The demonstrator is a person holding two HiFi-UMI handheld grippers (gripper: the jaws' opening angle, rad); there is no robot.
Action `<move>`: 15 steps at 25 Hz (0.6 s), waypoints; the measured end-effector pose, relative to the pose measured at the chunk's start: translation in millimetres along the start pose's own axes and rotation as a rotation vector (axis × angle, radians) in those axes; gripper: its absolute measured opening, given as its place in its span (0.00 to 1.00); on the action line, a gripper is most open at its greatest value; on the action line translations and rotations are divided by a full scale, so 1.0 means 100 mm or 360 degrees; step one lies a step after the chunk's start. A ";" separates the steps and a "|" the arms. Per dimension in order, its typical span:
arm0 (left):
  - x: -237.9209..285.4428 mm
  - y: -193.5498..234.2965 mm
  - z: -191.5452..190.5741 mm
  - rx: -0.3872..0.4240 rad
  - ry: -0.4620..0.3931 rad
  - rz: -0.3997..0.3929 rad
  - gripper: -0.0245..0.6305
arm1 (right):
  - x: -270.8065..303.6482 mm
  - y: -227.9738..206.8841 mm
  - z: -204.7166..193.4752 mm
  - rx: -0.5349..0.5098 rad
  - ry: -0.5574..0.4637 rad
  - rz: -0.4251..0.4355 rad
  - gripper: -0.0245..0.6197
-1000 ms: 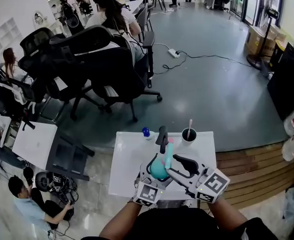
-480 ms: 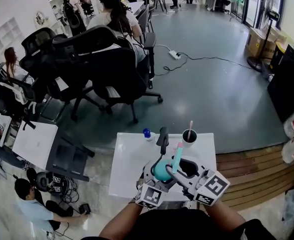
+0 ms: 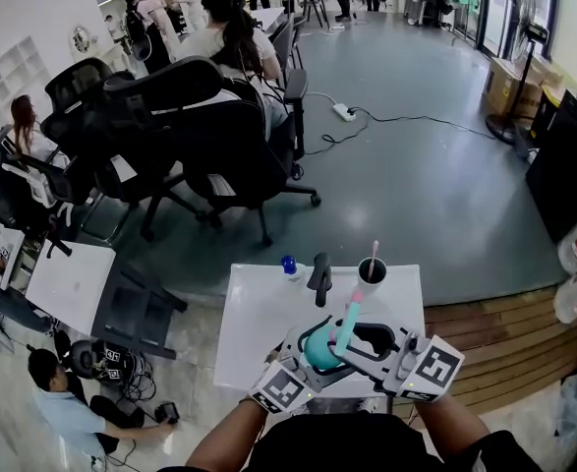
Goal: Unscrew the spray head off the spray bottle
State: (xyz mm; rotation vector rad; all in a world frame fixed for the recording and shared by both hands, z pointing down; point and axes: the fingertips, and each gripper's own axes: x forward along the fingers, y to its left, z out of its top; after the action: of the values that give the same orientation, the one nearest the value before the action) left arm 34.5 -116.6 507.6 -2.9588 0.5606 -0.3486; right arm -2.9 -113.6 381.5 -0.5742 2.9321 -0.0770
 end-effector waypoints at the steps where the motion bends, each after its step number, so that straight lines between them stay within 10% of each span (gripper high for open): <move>1: -0.02 -0.06 0.07 -0.0003 -0.0030 -0.0080 0.76 | 0.00 0.06 0.04 -0.0025 -0.0003 0.0077 0.25; 8: -0.19 -0.53 0.35 0.0034 -0.0126 -0.0562 0.76 | -0.15 0.51 0.24 0.0043 0.0042 0.0680 0.26; 11: -0.14 -0.33 0.38 -0.0045 -0.0163 -0.0388 0.76 | -0.09 0.40 0.29 0.0046 -0.0032 0.0578 0.26; 13: -0.10 -0.03 0.26 -0.0083 -0.0102 -0.0116 0.76 | -0.04 0.23 0.24 0.0055 -0.0070 0.0413 0.48; 15: -0.12 0.29 0.13 -0.0127 -0.0027 0.0180 0.76 | -0.03 0.03 0.17 0.0073 -0.0108 0.0203 0.49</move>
State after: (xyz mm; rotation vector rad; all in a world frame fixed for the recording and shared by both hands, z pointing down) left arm 16.9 -138.6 488.4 -2.9854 0.7533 -0.2963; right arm 1.4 -110.6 364.7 -0.3746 2.8846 -0.1076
